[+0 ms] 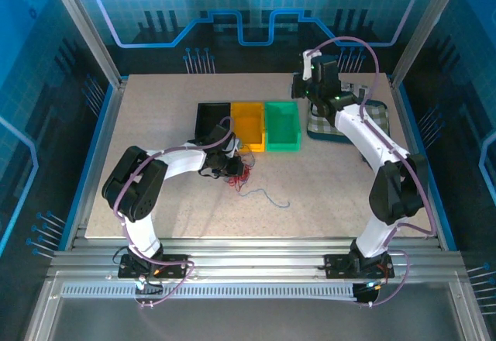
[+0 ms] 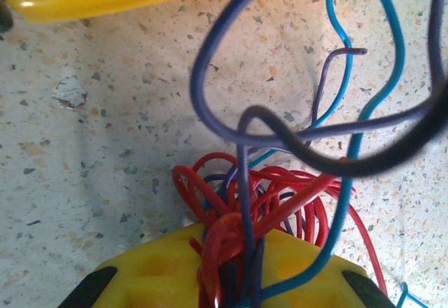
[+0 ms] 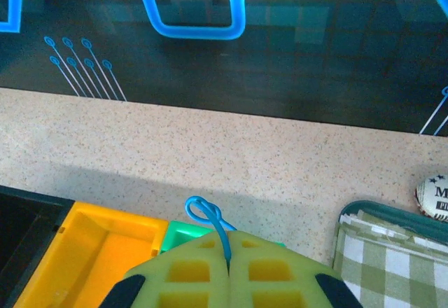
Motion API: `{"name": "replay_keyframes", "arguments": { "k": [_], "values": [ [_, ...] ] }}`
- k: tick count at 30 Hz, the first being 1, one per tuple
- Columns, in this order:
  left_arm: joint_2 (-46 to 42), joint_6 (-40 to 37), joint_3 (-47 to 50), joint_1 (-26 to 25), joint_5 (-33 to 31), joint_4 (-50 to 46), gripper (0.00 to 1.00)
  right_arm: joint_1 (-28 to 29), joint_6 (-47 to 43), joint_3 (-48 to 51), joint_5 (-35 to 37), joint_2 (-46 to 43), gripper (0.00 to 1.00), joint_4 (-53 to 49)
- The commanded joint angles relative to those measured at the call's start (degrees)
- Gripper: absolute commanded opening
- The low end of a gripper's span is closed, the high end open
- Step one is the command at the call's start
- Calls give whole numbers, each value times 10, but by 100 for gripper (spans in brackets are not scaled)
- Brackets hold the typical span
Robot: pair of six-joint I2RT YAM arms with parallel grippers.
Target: Untangle the cables
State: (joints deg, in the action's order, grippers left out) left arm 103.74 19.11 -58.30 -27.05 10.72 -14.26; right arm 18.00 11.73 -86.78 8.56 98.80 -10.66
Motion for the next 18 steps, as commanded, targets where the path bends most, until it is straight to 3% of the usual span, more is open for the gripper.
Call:
{"name": "replay_keyframes", "arguments": {
  "k": [1, 18],
  "values": [
    [-10, -3, 8, 8, -19, -8, 0, 8, 3, 21, 5, 4, 0, -7],
    [-27, -1, 1, 14, -12, -7, 0, 18, 30, 19, -15, 99, 0, -29]
  ]
}}
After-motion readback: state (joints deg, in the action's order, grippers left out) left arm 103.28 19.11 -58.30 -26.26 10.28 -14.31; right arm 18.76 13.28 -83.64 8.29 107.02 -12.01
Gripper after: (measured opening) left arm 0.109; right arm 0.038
